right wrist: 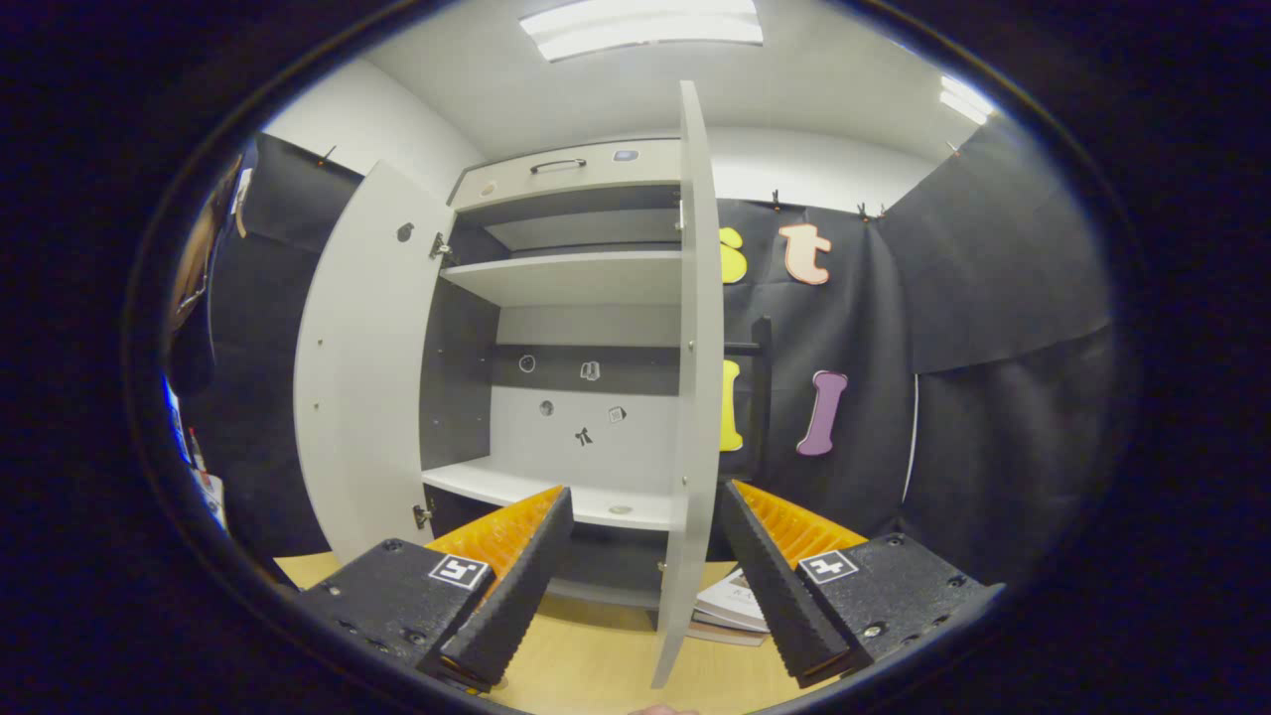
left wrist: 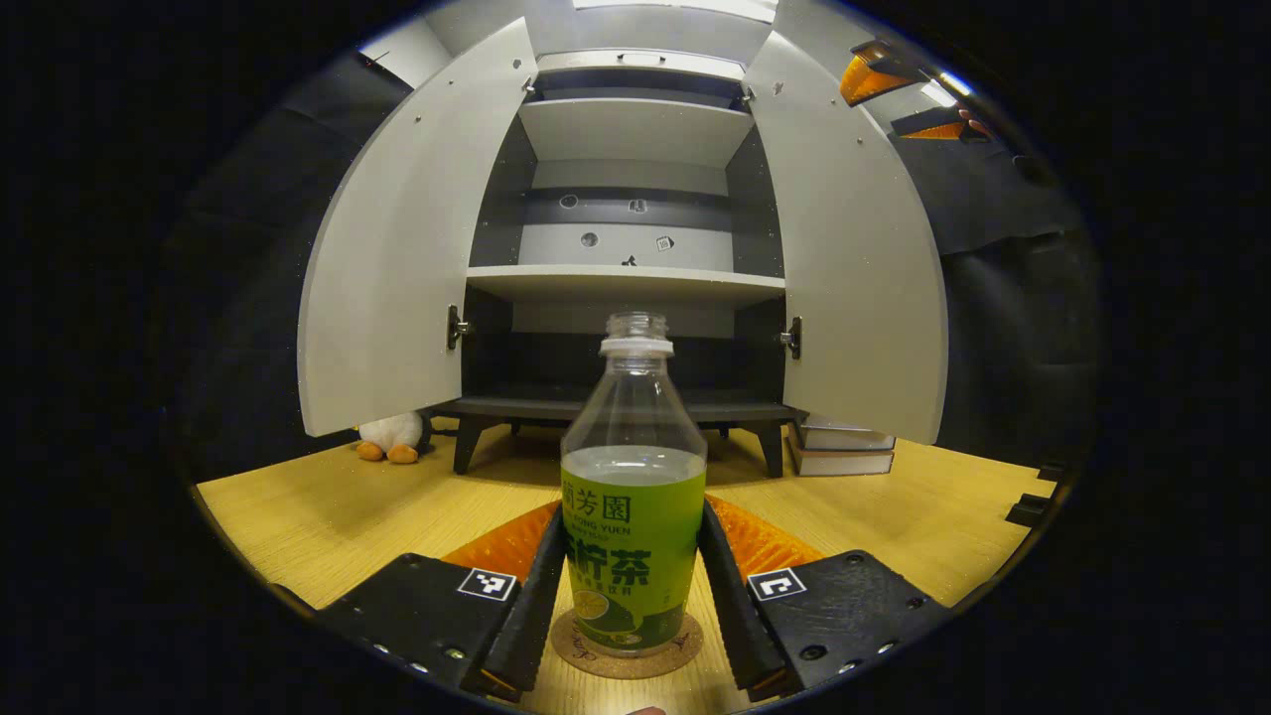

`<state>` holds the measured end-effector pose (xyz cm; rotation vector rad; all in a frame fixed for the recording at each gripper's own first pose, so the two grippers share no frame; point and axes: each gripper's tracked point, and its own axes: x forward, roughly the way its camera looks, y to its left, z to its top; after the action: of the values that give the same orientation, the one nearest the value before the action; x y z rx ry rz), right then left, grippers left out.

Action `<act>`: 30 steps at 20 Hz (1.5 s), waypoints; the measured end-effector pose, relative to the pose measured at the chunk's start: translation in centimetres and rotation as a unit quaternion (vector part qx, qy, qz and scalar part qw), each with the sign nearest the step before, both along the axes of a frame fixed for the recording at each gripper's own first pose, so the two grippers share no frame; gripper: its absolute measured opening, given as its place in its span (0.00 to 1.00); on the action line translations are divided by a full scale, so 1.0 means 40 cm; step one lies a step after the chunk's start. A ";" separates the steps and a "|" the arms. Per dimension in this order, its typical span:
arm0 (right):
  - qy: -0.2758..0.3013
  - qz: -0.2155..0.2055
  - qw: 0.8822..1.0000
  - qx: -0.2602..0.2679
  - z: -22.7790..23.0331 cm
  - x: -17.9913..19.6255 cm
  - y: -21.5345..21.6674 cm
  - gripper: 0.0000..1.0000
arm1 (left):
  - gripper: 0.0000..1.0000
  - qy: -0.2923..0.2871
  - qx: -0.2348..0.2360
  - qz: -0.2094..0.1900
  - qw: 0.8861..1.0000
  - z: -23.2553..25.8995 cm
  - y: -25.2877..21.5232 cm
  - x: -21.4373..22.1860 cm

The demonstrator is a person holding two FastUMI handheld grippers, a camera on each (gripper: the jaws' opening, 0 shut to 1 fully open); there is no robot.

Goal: Grasp the bottle in the cabinet with the left hand and place it on the coaster, then close the right door with the right hand and the left door with the left hand.

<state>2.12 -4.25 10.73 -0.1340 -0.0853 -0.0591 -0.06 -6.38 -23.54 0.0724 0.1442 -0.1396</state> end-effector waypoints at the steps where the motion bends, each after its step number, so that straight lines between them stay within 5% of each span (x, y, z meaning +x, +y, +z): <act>1: -0.004 -0.002 1.000 -0.001 0.007 -0.004 -0.003 0.99 | 0.70 0.004 -0.003 -0.001 1.000 -0.004 0.001 -0.001; 6: -0.008 -0.006 1.000 -0.007 0.015 -0.011 -0.010 0.99 | 0.78 0.006 0.002 -0.013 1.000 -0.001 -0.006 -0.006; 9: -0.010 -0.004 1.000 -0.006 0.016 -0.012 -0.010 0.98 | 0.93 0.006 0.004 -0.021 1.000 0.014 -0.012 -0.014; 13: -0.019 0.012 1.000 0.001 0.024 -0.034 -0.007 0.98 | 0.94 0.005 -0.005 -0.026 1.000 0.086 -0.010 -0.028; 20: -0.022 -0.070 0.996 0.042 -0.018 -0.088 -0.176 0.99 | 0.94 -0.004 -0.033 -0.035 0.999 0.322 -0.014 -0.014; 30: -0.038 -0.108 0.991 0.062 0.068 0.103 -0.340 0.98 | 0.95 0.014 -0.040 -0.023 0.999 0.407 0.011 -0.045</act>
<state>6.25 -17.84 13.46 -0.0160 -0.1421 -0.2856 -1.86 -5.93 -7.28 -0.0052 0.1650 -0.1912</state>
